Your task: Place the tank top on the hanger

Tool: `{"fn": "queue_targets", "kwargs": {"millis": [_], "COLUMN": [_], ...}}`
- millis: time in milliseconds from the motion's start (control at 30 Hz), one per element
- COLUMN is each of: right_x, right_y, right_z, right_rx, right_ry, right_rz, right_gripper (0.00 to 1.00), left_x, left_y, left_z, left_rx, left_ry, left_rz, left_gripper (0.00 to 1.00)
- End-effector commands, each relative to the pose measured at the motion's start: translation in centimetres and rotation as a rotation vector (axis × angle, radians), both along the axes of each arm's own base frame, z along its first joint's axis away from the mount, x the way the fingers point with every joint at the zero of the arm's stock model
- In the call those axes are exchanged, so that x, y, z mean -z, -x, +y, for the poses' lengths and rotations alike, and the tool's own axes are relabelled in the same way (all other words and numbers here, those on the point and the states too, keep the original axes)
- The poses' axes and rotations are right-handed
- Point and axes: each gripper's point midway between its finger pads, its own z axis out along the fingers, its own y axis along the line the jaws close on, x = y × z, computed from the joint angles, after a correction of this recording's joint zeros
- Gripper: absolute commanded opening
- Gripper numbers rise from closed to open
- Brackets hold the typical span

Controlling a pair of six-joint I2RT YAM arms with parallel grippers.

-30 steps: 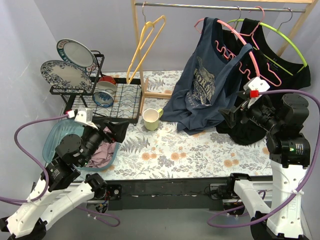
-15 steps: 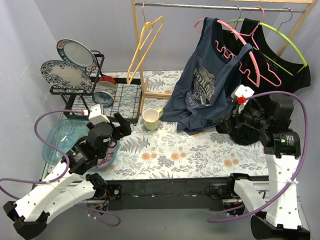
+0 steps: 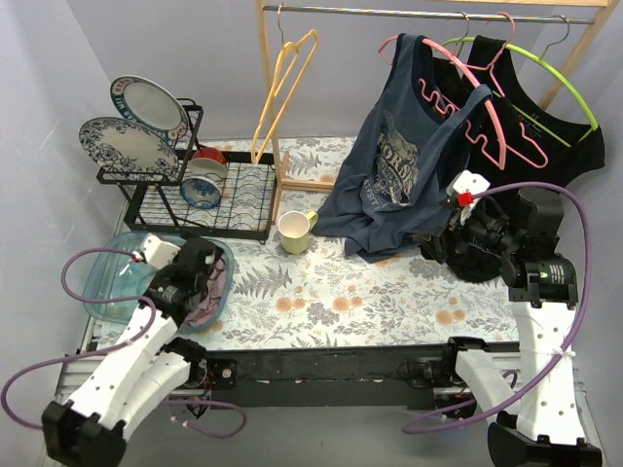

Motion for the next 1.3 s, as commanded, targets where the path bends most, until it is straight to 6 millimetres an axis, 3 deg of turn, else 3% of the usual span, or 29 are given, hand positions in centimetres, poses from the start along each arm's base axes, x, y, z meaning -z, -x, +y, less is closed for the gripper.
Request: {"fn": "queue_targets", "kwargs": {"millis": [0,33,67,133,267,300,367,467,567,600,700,733,800,833,900,967,1033,1067,1100,1167,1200,1267], "right_x": [-0.3,-0.2,0.0,0.1,0.2,0.1,0.0,-0.4,-0.8,-1.0,-1.5,-1.7,-2.1,-2.2,-2.6,-2.9,-3.1,-3.3,-3.3,-3.4,-3.5,-3.7], "right_y": [-0.1,-0.1,-0.1,-0.1,-0.2,-0.2,-0.1,-0.1,0.0,0.0,0.1,0.2,0.3,0.3,0.4,0.4,0.4,0.4,0.4,0.4,0.3,0.4], "right_z": [-0.4,-0.6,-0.7,-0.8,-1.0,-1.0,-1.0,-1.1,-1.2,-1.2,-1.2,-1.2,-1.2,-1.3,-1.4,-1.5,-1.5,-1.5,-1.5,-1.4,-1.5,-1.6], "right_rx": [0.016,0.025,0.030,0.039,0.047,0.051,0.051,0.057,0.063,0.064,0.065,0.062,0.063,0.068,0.076,0.082,0.086,0.087,0.087,0.090,0.092,0.099], "right_ry": [0.022,0.027,0.031,0.038,0.041,0.041,0.040,0.041,0.045,0.047,0.048,0.048,0.052,0.055,0.060,0.062,0.056,0.053,0.049,0.042,0.042,0.044], "right_rz": [-0.053,-0.052,-0.051,-0.056,-0.056,-0.057,-0.060,-0.070,-0.082,-0.083,-0.081,-0.082,-0.095,-0.100,-0.116,-0.125,-0.129,-0.134,-0.135,-0.135,-0.139,-0.146], "right_gripper": [0.98,0.98,0.98,0.98,0.98,0.98,0.98,0.98,0.98,0.99,0.99,0.99,0.98,0.98,0.99,0.98,0.99,0.98,0.98,0.99,0.99,0.98], "left_x": [3.5,4.3,5.5,6.4,7.2,6.9,6.1,3.3,-3.0,-6.5,-11.9,-15.8,-18.7,-22.9,-27.0,-33.2,-36.7,-40.2,-41.3,-44.9,-45.7,-47.8], "left_y": [-2.3,-2.1,-2.0,-1.9,-1.7,-1.6,-1.6,-1.7,-2.4,-2.8,-2.3,-2.1,-1.6,-1.0,-0.4,0.9,0.8,1.8,1.3,2.5,2.6,3.9], "left_z": [3.0,4.7,5.0,5.2,5.1,5.1,5.5,5.9,5.6,5.7,6.0,6.2,6.5,6.6,6.5,5.8,3.6,2.6,1.5,-1.8,-2.6,-6.1], "left_rx": [-0.134,-0.206,-0.228,-0.242,-0.255,-0.256,-0.271,-0.270,-0.232,-0.228,-0.241,-0.246,-0.252,-0.235,-0.206,-0.129,0.018,0.094,0.155,0.353,0.399,0.613], "left_ry": [0.161,0.179,0.181,0.180,0.189,0.190,0.177,0.172,0.198,0.207,0.219,0.225,0.219,0.210,0.202,0.172,0.172,0.157,0.159,0.185,0.197,0.231], "left_rz": [0.096,0.124,0.172,0.207,0.240,0.223,0.196,0.113,-0.070,-0.156,-0.277,-0.352,-0.397,-0.484,-0.568,-0.710,-0.779,-0.867,-0.884,-0.980,-1.003,-1.064], "left_gripper": [0.92,0.89,0.83,0.75,0.46,0.26,0.04,0.00,0.00,0.00,0.00,0.00,0.00,0.00,0.00,0.00,0.00,0.00,0.00,0.00,0.00,0.00]}}
